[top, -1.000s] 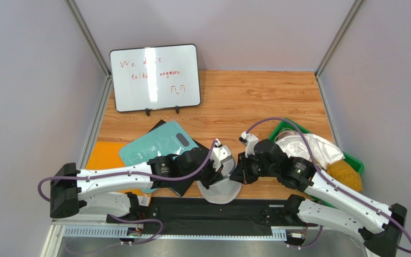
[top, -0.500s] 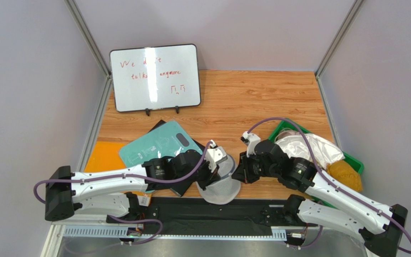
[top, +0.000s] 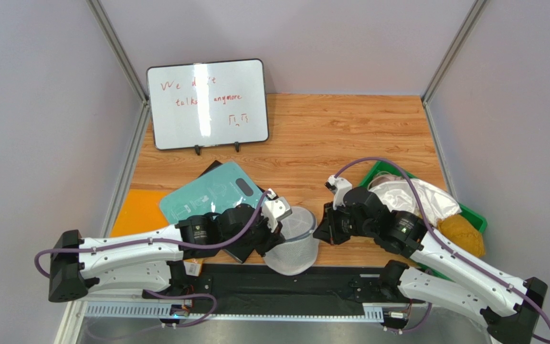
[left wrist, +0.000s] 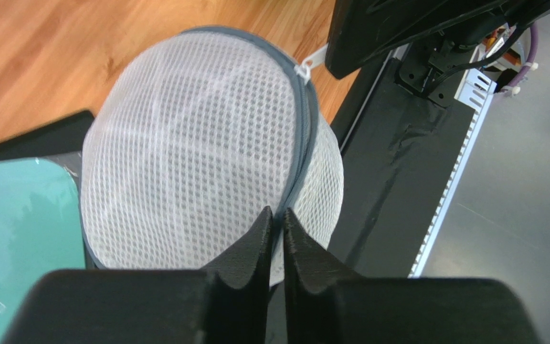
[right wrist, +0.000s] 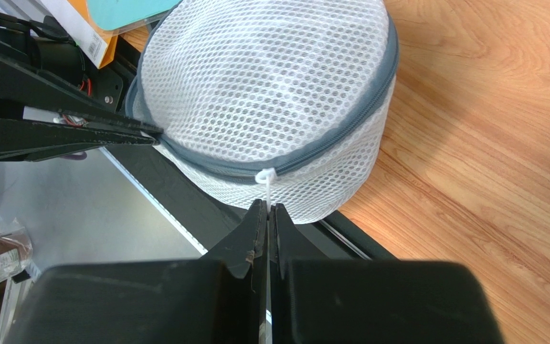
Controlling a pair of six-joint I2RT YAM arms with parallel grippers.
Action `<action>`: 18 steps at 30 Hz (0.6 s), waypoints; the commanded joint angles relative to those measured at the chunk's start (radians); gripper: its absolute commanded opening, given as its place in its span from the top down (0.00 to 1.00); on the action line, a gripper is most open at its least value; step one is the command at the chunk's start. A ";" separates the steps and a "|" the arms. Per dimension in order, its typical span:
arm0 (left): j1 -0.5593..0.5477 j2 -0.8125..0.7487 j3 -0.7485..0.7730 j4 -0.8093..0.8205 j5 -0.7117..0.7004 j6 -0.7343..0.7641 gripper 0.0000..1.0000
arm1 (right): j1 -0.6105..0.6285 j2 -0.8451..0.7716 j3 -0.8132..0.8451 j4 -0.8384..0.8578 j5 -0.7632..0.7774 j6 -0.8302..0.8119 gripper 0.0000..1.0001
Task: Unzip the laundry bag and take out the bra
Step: Unzip the laundry bag at the center of the board.
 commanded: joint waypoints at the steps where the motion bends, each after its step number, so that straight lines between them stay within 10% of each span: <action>1: -0.007 -0.003 0.030 -0.073 -0.023 -0.006 0.68 | -0.007 -0.004 0.029 0.032 -0.038 -0.013 1.00; 8: -0.011 0.039 0.142 -0.067 0.000 0.053 0.42 | 0.021 0.036 0.018 0.097 -0.088 -0.011 1.00; 18: -0.027 0.189 0.211 -0.016 0.024 0.073 0.40 | 0.066 0.044 0.029 0.118 -0.068 0.001 1.00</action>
